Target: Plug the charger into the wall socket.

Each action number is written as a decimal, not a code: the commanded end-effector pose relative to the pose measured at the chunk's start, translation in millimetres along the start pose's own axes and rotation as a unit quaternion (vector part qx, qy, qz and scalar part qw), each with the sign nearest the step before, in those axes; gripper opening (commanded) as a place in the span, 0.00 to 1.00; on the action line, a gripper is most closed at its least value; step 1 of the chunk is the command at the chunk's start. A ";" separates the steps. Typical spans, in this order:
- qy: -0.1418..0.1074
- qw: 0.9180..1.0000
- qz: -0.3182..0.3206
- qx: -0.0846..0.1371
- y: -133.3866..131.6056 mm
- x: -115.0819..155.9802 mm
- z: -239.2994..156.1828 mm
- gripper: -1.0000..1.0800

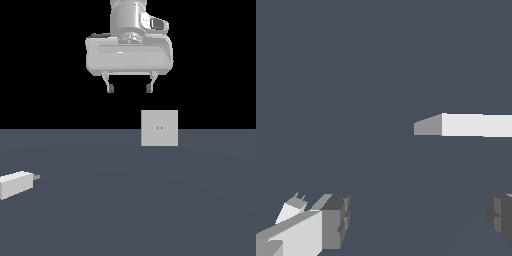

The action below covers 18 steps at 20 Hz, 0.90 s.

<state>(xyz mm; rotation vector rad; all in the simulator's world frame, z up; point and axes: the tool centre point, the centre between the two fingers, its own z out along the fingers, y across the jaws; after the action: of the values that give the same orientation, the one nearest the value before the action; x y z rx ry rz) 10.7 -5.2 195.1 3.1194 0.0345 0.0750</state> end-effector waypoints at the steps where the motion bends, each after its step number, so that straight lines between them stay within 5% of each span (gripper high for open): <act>1: 0.000 1.000 0.000 0.000 0.0 0.0 0.0 0.96; 18: 0.011 0.999 0.048 -0.001 -39.5 -35.6 26.9 0.96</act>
<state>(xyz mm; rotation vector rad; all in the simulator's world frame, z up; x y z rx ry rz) -18.9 26.4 170.5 3.1168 -0.0916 0.1050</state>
